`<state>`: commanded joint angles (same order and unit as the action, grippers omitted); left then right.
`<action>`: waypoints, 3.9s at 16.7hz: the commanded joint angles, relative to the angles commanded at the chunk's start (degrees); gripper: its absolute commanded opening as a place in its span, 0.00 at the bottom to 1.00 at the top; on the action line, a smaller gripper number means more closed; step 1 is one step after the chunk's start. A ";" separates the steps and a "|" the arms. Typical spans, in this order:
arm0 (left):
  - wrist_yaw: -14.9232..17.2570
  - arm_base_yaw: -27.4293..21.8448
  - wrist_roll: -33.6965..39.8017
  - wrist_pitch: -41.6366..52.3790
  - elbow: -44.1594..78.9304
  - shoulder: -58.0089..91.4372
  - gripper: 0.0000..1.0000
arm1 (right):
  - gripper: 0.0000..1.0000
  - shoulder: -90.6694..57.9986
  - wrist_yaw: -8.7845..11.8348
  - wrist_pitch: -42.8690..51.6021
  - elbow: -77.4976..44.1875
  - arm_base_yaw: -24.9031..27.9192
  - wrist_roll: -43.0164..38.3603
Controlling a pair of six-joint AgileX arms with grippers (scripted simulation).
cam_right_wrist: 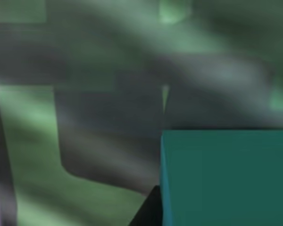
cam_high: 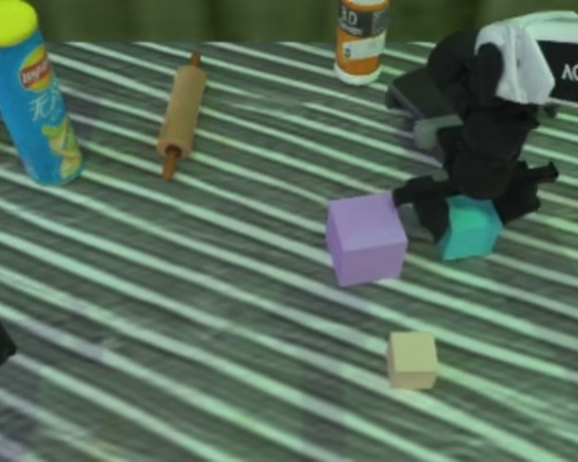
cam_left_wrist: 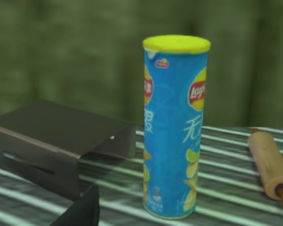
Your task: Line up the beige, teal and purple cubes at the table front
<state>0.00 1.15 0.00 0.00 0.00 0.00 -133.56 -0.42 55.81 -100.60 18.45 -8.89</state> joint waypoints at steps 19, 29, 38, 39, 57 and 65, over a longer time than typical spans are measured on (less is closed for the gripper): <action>0.00 0.00 0.00 0.00 0.00 0.00 1.00 | 0.00 9.78 -0.17 11.04 -0.54 12.17 -16.24; 0.00 0.00 0.00 0.00 0.00 0.00 1.00 | 0.00 19.14 -0.46 8.84 10.86 28.85 -38.82; 0.00 0.00 0.00 0.00 0.00 0.00 1.00 | 0.00 15.52 -0.47 -2.43 17.98 28.86 -38.98; 0.00 0.00 0.00 0.00 0.00 0.00 1.00 | 0.00 14.93 -0.48 -4.04 19.14 28.93 -39.01; 0.00 0.00 0.00 0.00 0.00 0.00 1.00 | 0.98 14.24 -0.50 -5.43 20.23 29.04 -39.08; 0.00 0.00 0.00 0.00 0.00 0.00 1.00 | 1.00 14.24 -0.50 -5.43 20.23 29.04 -39.08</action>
<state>0.00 1.15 0.00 0.00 0.00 0.00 -119.32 -0.92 50.38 -80.37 47.49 -47.97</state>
